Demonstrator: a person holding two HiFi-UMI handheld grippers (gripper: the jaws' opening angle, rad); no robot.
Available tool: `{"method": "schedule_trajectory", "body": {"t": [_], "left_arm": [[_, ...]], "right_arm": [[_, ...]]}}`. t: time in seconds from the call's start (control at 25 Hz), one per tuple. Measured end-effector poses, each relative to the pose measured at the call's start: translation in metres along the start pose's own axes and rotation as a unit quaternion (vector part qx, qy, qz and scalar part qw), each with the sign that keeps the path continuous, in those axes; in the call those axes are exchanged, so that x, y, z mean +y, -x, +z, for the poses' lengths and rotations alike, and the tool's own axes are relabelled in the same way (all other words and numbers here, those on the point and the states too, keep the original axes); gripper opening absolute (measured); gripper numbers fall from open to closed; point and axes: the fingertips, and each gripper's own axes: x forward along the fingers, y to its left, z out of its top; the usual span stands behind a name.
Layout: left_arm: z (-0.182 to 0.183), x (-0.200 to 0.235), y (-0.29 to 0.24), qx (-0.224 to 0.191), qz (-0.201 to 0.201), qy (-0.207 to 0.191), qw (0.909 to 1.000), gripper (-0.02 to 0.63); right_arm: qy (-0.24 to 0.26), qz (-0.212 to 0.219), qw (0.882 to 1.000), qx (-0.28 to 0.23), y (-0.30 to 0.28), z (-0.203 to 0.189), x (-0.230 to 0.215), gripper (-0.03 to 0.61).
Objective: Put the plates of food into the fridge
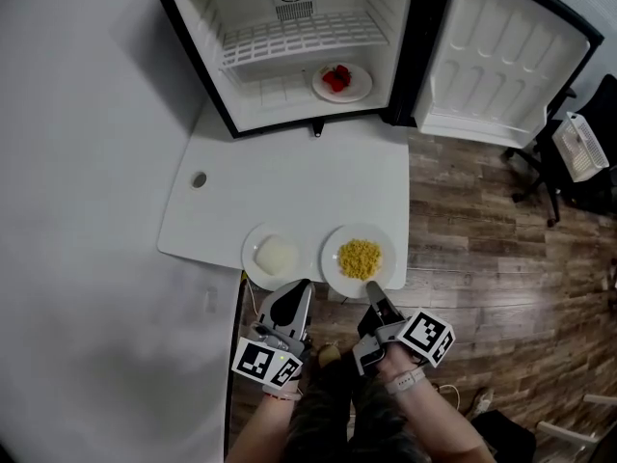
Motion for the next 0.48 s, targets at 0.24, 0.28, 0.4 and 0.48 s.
{"method": "schedule_trajectory", "body": {"t": [0.24,0.28,0.4,0.48], "left_arm": [[0.027,0.014,-0.003,-0.01,-0.002,-0.015,0.9998,0.006],[0.035,0.017,-0.003,-0.015,-0.001,-0.018,0.9997,0.006],[0.06,0.028,-0.002,-0.03,0.009,-0.025,0.9992,0.006],[0.076,0.038,-0.003,-0.038,0.018,-0.029,0.9987,0.006]], "right_arm": [[0.009,0.013,1.0,-0.012,-0.011,0.006,0.028,0.012],[0.008,0.016,1.0,-0.012,-0.013,0.007,0.035,0.012],[-0.009,0.021,1.0,-0.011,-0.021,0.006,0.056,0.012],[-0.017,0.028,0.999,-0.007,-0.031,0.005,0.071,0.013]]}}
